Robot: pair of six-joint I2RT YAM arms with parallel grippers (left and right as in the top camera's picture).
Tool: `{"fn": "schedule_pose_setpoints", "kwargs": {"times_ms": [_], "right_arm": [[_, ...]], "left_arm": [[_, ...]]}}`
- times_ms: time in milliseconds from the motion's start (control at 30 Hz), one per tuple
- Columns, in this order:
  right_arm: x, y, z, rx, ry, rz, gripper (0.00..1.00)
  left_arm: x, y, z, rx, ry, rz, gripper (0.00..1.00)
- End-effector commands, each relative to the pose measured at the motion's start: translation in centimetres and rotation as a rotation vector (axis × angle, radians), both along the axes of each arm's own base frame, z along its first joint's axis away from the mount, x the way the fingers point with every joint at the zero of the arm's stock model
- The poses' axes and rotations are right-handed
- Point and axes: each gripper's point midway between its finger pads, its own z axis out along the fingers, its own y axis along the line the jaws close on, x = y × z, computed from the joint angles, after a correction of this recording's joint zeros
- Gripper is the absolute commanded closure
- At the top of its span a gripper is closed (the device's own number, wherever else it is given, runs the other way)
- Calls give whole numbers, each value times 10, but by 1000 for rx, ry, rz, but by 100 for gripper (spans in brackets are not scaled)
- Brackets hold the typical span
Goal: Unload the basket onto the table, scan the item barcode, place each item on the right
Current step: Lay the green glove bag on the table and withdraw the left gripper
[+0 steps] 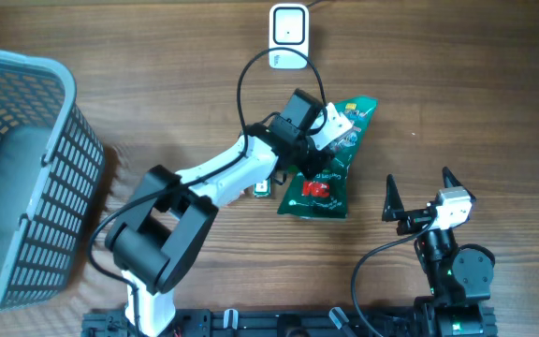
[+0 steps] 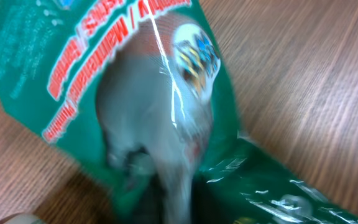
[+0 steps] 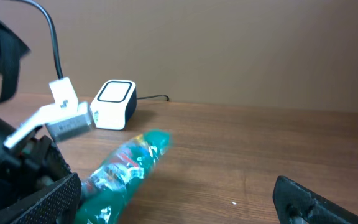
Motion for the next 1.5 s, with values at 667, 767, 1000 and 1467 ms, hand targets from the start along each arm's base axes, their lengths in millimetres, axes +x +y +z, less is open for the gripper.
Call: {"fn": "schedule_pose_setpoints", "kwargs": {"times_ms": [667,767,1000,1467], "right_arm": [[0,-1,1,-11,-9,-4,0],[0,-1,1,-11,-9,-4,0],[0,-1,1,-11,-9,-4,0],[0,-1,1,-11,-9,-4,0]], "left_arm": [[-11,321,394,-154,-971,1442,0],[-28,344,388,-196,-892,1417,0],[-28,332,247,63,-352,1248,94],[-19,398,90,207,115,1723,96]]}}
